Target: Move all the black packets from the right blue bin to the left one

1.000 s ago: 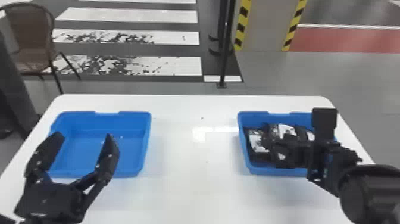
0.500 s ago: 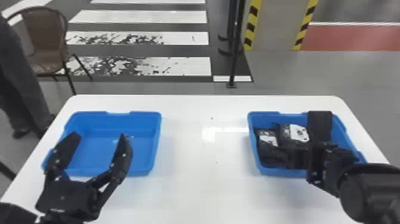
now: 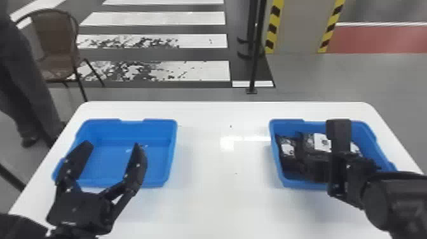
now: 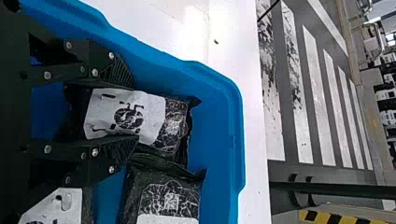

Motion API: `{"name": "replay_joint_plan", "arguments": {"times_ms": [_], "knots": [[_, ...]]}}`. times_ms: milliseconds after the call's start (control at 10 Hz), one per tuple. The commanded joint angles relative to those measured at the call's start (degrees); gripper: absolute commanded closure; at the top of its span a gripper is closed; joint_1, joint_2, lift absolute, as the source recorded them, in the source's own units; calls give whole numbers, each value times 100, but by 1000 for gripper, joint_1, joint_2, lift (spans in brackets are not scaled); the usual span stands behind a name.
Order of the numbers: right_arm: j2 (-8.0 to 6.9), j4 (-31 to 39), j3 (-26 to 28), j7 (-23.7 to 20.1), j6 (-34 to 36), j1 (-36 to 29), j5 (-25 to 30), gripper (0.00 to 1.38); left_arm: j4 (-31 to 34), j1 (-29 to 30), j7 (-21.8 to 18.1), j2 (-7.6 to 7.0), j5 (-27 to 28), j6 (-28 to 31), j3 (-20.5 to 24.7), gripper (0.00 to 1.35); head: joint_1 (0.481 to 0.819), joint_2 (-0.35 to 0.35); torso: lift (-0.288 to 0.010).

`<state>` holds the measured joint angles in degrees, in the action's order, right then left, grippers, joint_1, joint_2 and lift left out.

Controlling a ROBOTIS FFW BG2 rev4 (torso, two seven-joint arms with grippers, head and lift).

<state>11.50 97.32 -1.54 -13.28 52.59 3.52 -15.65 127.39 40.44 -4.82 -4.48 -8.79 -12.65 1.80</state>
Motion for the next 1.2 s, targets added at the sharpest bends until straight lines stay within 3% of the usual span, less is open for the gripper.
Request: {"name": "replay_joint_plan", "arguments": {"times_ms": [0, 300, 400, 500, 700, 800, 900, 1100], "knots": [[2, 287, -6, 0, 14, -127, -126, 1124, -5, 6, -1, 0, -12, -29, 3, 151, 695, 31, -140], [-16, 583, 74, 0, -549, -352, -286, 1159, -19, 20, -10, 0, -12, -57, 3, 151, 695, 50, -140], [-42, 667, 200, 0, -1336, -591, -366, 1182, -19, 6, -10, 0, -24, -85, 3, 151, 695, 52, -140], [-174, 836, 520, -8, -1983, -900, -560, 1182, -33, 20, -10, 18, -104, -128, 26, 151, 695, 49, -140], [-183, 695, 554, -430, -3797, -1097, -880, 1182, -33, 6, -10, 53, -138, -184, 37, 151, 695, 27, -140], [-130, 358, 257, -571, -4950, -1097, -1360, 1181, -19, -22, -10, 44, -309, -142, -20, 151, 695, 26, -140], [-77, 189, -63, -720, -5668, -1111, -1680, 1181, -19, -93, -63, 35, -435, 168, -66, 145, 695, 27, -140], [37, 189, -1148, -905, -6272, -1139, -2194, 1181, 23, -430, -871, 44, -709, 1433, 277, 151, 695, 50, -140]]}}
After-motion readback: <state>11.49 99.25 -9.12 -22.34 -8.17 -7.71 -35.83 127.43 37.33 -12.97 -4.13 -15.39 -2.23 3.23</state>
